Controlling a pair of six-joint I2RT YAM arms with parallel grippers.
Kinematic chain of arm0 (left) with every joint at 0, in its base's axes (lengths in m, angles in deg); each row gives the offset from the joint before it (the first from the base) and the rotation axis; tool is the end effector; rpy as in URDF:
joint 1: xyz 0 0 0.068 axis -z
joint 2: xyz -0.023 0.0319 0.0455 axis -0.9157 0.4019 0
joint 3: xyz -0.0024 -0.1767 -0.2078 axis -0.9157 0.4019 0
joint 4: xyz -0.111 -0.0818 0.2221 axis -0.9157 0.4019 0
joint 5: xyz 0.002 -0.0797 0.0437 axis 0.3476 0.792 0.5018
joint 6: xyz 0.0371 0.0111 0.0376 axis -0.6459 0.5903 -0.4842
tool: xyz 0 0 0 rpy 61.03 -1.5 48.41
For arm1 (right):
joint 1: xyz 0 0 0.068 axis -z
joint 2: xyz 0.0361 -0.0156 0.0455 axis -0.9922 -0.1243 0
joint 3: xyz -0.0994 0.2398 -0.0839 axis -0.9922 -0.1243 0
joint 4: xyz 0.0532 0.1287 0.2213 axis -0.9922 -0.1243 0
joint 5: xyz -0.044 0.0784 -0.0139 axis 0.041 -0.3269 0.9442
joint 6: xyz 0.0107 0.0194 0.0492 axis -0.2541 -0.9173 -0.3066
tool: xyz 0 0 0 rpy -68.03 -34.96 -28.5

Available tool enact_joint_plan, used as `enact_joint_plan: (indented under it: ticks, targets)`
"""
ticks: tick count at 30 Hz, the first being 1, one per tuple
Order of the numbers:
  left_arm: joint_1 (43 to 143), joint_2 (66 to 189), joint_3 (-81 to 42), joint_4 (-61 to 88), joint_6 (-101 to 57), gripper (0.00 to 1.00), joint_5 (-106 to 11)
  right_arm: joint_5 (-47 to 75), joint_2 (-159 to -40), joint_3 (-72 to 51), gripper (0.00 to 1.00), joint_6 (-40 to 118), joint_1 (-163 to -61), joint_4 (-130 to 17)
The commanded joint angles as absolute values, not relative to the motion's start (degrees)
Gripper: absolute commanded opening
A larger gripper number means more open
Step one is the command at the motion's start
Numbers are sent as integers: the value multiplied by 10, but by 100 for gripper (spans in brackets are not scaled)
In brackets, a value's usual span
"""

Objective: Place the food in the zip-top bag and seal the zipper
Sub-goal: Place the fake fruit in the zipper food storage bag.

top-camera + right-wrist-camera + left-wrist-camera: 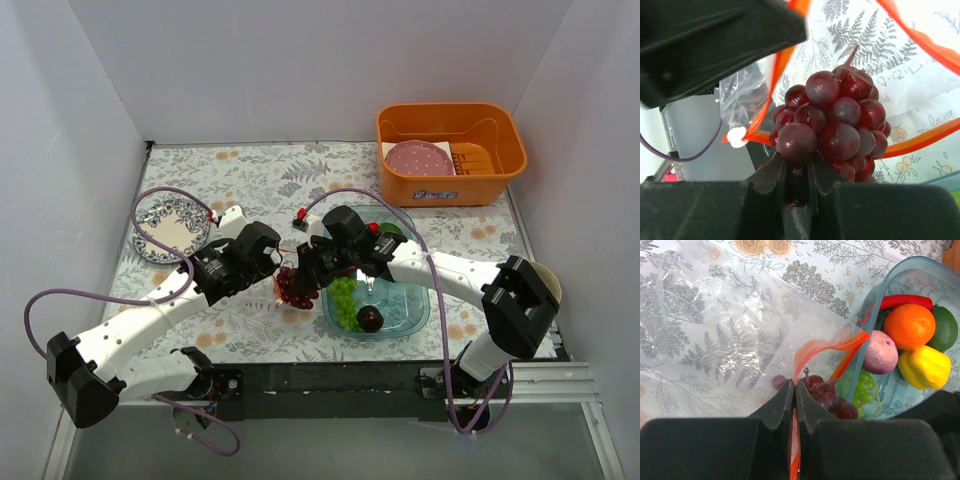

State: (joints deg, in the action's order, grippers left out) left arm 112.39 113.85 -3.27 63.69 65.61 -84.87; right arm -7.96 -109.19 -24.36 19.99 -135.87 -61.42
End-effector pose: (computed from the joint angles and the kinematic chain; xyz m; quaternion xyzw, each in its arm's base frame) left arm 0.1561 -0.1374 0.2949 -0.4785 0.7911 -0.2128 0.3162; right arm 0.1989 0.2930 0.2537 -0.3172 0.8026 0.4606 0.2074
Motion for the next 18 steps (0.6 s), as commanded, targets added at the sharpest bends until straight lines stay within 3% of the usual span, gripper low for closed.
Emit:
enact_joint_plan:
  ticks: [1,14,17,18]
  targets:
    - [1117,1135,-37,610,643,0,-839,-72,-1056,-236,1,229,-1363,-610]
    - [1117,1055,29,560,645,0,-741,-1,-1138,-192,3,128,-1354,-493]
    - [1117,1042,37,565,652,0,-740,9,-1150,-177,10,119,-1351,-496]
    - [1117,1040,36,568,653,0,-742,9,-1153,-174,20,120,-1351,-499]
